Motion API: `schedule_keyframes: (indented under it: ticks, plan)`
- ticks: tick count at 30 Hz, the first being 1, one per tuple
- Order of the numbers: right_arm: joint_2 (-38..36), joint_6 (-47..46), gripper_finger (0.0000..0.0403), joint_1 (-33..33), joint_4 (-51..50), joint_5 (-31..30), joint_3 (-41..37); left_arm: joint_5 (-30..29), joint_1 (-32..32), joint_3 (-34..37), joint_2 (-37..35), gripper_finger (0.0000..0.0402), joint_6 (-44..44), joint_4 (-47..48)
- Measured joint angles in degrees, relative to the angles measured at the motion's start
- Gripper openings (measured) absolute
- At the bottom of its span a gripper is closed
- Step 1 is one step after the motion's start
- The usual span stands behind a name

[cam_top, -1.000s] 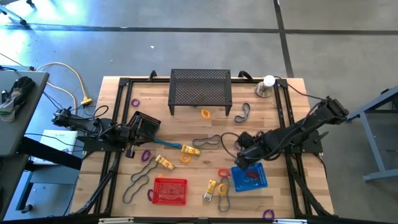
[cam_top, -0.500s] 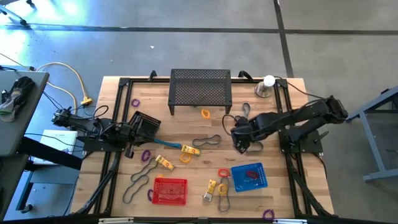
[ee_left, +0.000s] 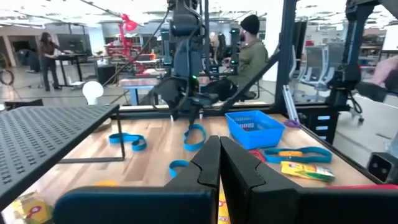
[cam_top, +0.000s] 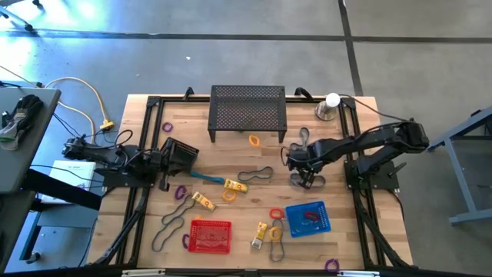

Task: Pick & Place Office Desk Supplies
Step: Put the blue rubber band into the black bin

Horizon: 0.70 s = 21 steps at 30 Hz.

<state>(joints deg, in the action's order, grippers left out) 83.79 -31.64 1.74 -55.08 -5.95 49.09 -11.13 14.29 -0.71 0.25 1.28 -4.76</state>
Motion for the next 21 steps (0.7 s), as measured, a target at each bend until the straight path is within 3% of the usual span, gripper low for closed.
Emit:
schedule_keyframes:
  ticks: [21]
  plan:
    - [0.0,13.9,0.0242,0.1,12.7,-2.1,-8.8,0.0,-5.1,0.0,0.0,0.0000,6.0,-3.0]
